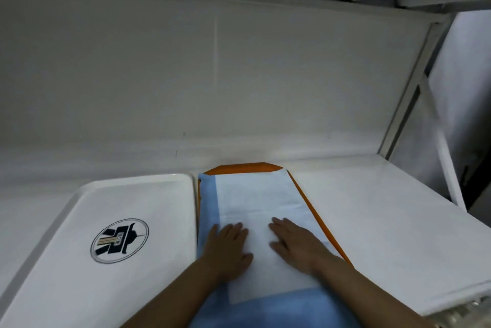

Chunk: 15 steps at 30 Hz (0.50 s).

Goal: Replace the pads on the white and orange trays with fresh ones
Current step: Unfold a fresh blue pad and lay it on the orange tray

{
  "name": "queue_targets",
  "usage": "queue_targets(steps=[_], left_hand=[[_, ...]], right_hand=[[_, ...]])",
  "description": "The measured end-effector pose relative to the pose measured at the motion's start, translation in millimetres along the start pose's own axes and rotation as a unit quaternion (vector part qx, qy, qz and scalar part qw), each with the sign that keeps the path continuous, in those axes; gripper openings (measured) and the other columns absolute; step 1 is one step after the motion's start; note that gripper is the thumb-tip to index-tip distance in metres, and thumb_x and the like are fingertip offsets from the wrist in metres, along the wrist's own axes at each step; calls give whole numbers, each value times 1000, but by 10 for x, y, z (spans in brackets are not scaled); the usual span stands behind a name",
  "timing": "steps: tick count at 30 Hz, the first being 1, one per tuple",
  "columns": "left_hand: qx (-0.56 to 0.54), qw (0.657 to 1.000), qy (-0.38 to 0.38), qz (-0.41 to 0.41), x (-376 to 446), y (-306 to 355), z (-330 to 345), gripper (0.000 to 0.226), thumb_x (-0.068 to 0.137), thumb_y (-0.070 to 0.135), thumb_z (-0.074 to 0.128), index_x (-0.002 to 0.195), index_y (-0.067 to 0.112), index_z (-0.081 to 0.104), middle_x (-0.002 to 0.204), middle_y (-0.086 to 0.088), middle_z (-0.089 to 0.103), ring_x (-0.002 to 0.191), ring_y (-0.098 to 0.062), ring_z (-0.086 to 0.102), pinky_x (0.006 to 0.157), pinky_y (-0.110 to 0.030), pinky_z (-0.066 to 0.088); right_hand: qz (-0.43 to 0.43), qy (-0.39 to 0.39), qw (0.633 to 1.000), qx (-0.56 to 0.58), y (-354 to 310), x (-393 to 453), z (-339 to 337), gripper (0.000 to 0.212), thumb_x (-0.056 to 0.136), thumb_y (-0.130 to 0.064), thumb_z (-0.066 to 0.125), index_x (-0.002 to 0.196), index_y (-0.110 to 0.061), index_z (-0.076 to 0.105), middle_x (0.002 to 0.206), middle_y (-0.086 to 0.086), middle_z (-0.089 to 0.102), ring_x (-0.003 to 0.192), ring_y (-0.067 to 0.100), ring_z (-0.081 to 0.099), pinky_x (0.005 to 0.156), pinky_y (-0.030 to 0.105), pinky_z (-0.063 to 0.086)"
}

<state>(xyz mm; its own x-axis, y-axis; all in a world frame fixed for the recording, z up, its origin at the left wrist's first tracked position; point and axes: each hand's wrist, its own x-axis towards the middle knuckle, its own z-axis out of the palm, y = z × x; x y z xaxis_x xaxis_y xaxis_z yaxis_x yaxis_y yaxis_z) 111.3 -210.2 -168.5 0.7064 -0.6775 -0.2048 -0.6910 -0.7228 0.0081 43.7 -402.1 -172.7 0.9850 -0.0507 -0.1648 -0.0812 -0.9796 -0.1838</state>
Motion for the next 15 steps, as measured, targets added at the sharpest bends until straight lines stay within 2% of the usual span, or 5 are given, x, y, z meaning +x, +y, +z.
queue_targets(steps=[4,6,10,13,15], left_hand=[[28,999,-17,-30,-312,-42,-62,64,98,45,30,150,10,15,159,-7,11,146,-19,13,116,-46,-8],[20,999,-29,-35,-397,-12,-110,60,98,45,31,147,10,25,156,-9,20,144,-19,20,117,-46,-6],[-11,999,-46,11,-589,156,-159,47,100,39,26,127,9,50,136,-12,46,129,-26,41,106,-47,24],[-93,994,-8,54,-755,352,-168,45,99,42,29,108,10,59,119,-10,57,111,-25,53,94,-38,40],[-136,988,14,67,-873,502,-151,49,95,51,33,119,15,57,120,-6,58,108,-23,56,93,-36,43]], right_hand=[[77,-27,997,6,47,-284,-96,59,101,-42,29,152,-15,14,160,2,3,147,17,6,118,32,13],[99,-6,995,5,47,-368,-125,53,102,-33,31,149,-11,22,159,6,13,145,21,16,116,32,20],[68,51,995,48,-89,-558,-46,36,102,-27,33,125,-9,53,134,8,51,121,20,49,101,28,37],[-5,60,995,77,-288,-725,8,36,101,-32,35,118,-13,59,122,4,58,110,18,53,94,31,41],[-42,72,995,62,-381,-862,36,35,101,-32,34,118,-16,60,121,1,57,108,16,53,91,29,40]])
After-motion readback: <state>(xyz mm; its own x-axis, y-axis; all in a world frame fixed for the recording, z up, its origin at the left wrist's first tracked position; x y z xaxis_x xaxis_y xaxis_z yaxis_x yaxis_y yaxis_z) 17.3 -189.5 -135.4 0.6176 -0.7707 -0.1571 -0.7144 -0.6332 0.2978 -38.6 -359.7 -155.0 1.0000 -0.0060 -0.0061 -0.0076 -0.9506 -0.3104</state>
